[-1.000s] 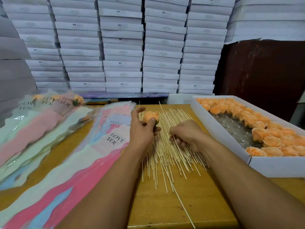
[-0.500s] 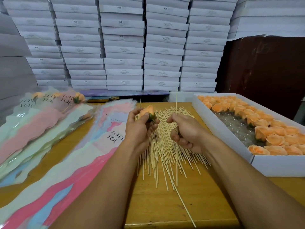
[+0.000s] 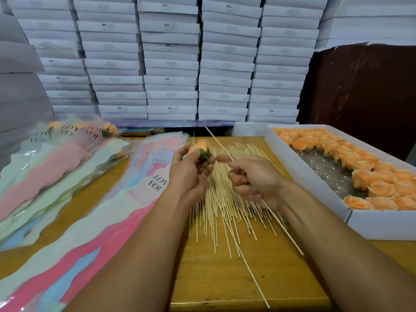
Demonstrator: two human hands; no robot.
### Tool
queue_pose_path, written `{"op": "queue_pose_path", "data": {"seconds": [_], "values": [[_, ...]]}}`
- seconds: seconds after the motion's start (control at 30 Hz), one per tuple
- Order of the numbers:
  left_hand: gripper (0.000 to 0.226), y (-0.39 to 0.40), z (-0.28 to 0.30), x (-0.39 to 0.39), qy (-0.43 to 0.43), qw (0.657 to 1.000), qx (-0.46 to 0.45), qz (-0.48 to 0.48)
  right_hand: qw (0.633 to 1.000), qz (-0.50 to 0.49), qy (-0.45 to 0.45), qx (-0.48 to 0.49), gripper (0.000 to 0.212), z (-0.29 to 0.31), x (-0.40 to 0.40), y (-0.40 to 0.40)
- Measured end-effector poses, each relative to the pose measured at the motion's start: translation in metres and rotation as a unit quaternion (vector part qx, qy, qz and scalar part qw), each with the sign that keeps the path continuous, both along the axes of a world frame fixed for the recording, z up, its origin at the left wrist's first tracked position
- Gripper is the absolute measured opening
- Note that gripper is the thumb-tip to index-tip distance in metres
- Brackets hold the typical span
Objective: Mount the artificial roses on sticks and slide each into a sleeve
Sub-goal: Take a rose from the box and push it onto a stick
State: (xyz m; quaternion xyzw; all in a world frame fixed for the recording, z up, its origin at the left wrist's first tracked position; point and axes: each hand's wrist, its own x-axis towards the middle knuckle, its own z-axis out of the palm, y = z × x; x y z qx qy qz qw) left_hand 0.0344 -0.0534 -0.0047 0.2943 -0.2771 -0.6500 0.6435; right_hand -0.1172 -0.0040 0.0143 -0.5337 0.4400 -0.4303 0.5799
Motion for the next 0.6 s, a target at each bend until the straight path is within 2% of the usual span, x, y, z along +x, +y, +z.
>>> {"op": "queue_pose_path", "data": {"seconds": [0.17,0.33,0.47,0.6], "values": [[0.023,0.000,0.001,0.002,0.026,1.000,-0.002,-0.003,0.998,-0.017,0.017,-0.059,0.033,-0.003,0.009,0.002],[0.015,0.000,0.004,0.005,0.065,0.998,0.010,-0.006,0.999,-0.036,-0.019,-0.025,0.027,-0.003,0.006,0.000],[0.033,-0.001,0.005,0.007,0.089,0.996,0.023,-0.002,0.999,-0.024,-0.032,-0.027,0.036,0.000,0.007,0.002],[0.046,-0.003,0.005,0.009,0.105,0.994,0.038,0.007,0.994,-0.046,0.010,-0.103,0.024,-0.005,0.019,0.007]]}}
